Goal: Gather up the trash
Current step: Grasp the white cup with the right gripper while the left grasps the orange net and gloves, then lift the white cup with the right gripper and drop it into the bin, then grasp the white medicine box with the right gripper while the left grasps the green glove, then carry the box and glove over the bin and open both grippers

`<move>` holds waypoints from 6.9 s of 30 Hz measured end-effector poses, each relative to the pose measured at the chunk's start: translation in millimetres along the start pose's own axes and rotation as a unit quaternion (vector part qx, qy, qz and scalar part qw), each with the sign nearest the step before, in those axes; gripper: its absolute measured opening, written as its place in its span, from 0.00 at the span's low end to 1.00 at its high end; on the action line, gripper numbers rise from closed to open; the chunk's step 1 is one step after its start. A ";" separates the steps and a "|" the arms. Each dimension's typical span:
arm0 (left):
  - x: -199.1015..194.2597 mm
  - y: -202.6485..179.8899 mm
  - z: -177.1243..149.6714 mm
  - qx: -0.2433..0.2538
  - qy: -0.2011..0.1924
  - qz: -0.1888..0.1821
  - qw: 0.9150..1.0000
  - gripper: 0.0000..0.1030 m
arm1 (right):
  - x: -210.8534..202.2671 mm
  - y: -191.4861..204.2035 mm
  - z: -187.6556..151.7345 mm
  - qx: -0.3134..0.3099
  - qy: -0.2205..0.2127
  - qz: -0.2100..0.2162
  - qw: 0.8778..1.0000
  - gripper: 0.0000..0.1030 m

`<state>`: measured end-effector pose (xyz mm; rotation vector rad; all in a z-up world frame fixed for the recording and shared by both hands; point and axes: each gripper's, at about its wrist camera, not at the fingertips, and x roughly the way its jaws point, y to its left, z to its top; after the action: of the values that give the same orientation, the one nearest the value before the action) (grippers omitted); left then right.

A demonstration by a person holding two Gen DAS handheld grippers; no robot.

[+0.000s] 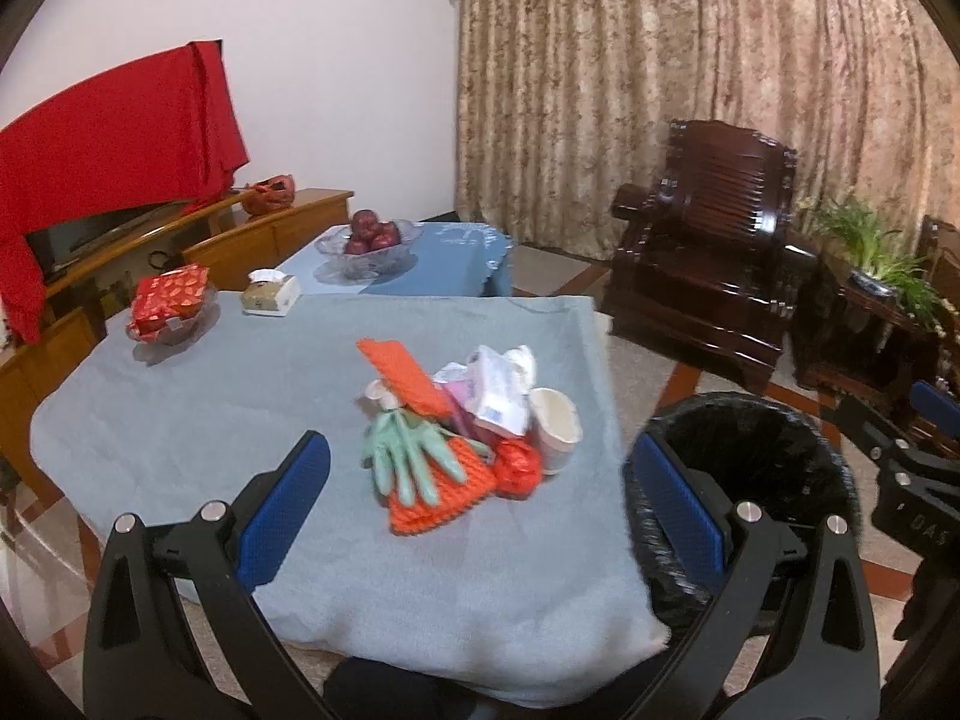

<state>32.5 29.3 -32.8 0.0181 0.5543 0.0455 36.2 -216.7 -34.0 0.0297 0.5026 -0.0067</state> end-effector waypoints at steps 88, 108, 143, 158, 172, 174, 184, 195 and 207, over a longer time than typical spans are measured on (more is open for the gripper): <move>120.5 -3.3 15.0 0.001 0.045 -0.107 0.993 0.09 | 145.8 49.1 7.2 -0.025 0.045 0.087 0.995 0.14; 147.1 -142.6 -24.2 0.085 0.136 -0.282 0.946 0.42 | 105.0 -88.6 -52.8 0.030 0.108 -0.059 0.992 0.35; 178.4 100.5 6.6 -0.027 0.043 0.044 0.998 0.78 | 204.0 112.4 6.2 -0.023 0.060 0.108 0.992 0.92; 216.0 129.9 -2.9 -0.057 0.048 0.056 0.996 0.78 | 276.1 156.6 -4.9 -0.027 0.129 0.127 0.983 0.92; 221.2 117.4 -7.3 -0.056 0.053 0.031 0.997 0.78 | 284.3 163.0 -15.1 -0.044 0.168 0.155 0.973 0.54; 222.4 113.7 -7.9 -0.056 0.055 0.025 0.997 0.78 | 278.0 161.1 -13.6 -0.050 0.158 0.152 0.974 0.53; 248.5 93.0 -13.6 -0.053 0.098 -0.003 0.994 0.62 | 258.9 143.1 -5.9 -0.051 0.133 0.142 0.980 0.53; 239.0 85.6 -15.2 -0.059 0.102 -0.032 0.993 0.17 | 239.0 143.3 -6.0 -0.071 0.115 0.146 0.980 0.53; 182.0 89.3 3.8 -0.066 0.057 -0.040 0.995 0.16 | 203.4 132.3 2.3 -0.068 0.084 0.151 0.983 0.53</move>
<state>185.6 127.2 -122.6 -0.1365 0.6639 0.0051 217.4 -84.3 -126.4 -0.0282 0.6625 0.3300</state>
